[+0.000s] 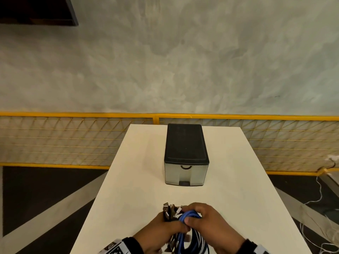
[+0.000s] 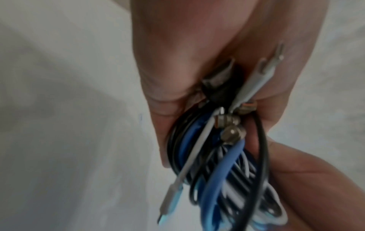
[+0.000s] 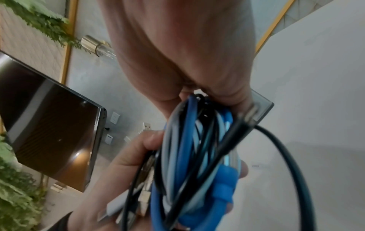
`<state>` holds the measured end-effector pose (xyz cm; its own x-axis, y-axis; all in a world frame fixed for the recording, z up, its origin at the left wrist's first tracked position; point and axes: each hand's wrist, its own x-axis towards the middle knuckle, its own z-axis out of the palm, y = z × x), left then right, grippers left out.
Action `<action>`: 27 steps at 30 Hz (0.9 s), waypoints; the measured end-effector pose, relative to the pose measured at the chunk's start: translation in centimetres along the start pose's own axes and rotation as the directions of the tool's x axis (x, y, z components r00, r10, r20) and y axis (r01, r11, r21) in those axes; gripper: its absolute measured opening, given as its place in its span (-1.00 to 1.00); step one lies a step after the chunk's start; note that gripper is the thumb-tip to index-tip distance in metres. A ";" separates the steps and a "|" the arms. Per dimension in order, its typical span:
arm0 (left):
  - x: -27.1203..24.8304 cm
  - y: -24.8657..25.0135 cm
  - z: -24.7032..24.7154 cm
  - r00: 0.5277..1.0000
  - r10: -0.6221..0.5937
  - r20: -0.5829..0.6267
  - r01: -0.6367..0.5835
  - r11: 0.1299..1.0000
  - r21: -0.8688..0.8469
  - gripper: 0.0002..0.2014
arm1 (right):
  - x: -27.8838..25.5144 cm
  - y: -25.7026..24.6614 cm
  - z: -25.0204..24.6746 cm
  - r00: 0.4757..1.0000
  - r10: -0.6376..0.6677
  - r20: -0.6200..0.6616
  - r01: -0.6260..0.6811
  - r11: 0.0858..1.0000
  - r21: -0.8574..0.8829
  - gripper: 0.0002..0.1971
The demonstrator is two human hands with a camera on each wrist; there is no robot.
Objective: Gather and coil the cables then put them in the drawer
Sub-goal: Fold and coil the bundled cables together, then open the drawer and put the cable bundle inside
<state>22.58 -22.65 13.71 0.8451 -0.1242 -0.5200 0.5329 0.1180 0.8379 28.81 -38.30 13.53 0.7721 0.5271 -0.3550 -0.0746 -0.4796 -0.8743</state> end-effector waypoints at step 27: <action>9.2 7.8 -7.2 0.970 -0.152 -0.190 0.052 0.892 -0.449 -0.83 | 10.9 -1.1 -3.5 0.823 0.546 0.157 -0.511 0.591 0.624 -0.63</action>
<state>34.85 -15.73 14.28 0.7468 0.0488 -0.6632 0.5383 0.5412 0.6460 39.49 -34.47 11.81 0.4960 0.2823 -0.8212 -0.8323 -0.1151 -0.5423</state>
